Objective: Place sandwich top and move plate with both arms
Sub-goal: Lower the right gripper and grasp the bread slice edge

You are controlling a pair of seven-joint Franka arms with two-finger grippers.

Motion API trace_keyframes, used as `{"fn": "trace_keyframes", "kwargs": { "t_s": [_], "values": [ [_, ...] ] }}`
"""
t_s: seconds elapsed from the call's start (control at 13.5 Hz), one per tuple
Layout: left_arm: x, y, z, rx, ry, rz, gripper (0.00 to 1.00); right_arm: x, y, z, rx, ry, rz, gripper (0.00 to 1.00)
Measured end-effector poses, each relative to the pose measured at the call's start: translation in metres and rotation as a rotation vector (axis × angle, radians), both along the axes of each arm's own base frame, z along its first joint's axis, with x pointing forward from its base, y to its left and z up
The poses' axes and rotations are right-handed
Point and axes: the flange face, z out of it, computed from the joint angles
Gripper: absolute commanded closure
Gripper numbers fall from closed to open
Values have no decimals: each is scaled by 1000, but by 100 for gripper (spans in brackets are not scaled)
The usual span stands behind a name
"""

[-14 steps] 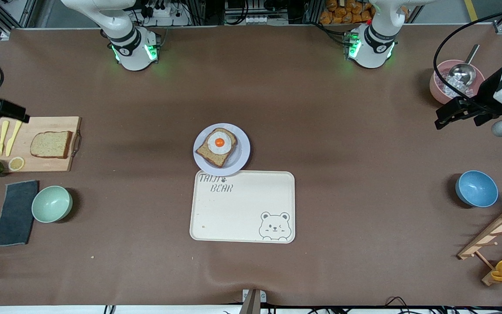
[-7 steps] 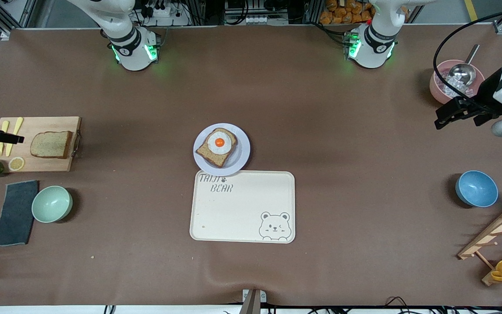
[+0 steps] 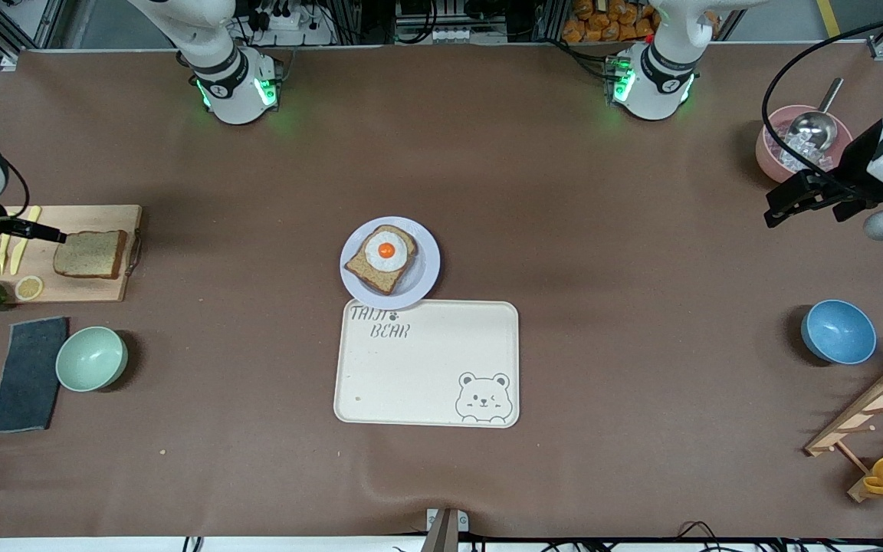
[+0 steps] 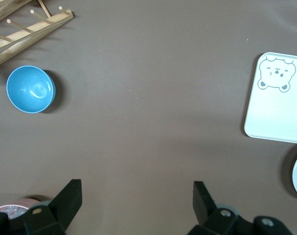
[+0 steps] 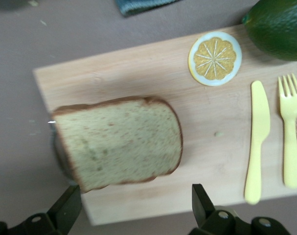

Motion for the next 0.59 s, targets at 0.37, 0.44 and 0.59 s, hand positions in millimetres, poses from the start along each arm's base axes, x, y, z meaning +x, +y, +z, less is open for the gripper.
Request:
{"fn": "trace_keyframes", "kwargs": {
  "t_s": [0.37,0.44,0.59],
  "values": [
    [0,0,0,0,0,0,0,-14,-23,-59,8,-1,102,0],
    [0,0,0,0,0,0,0,-13,-23,-61,8,0,103,0],
    [0,0,0,0,0,0,0,-9,-24,-58,5,-7,109,0]
  ]
}}
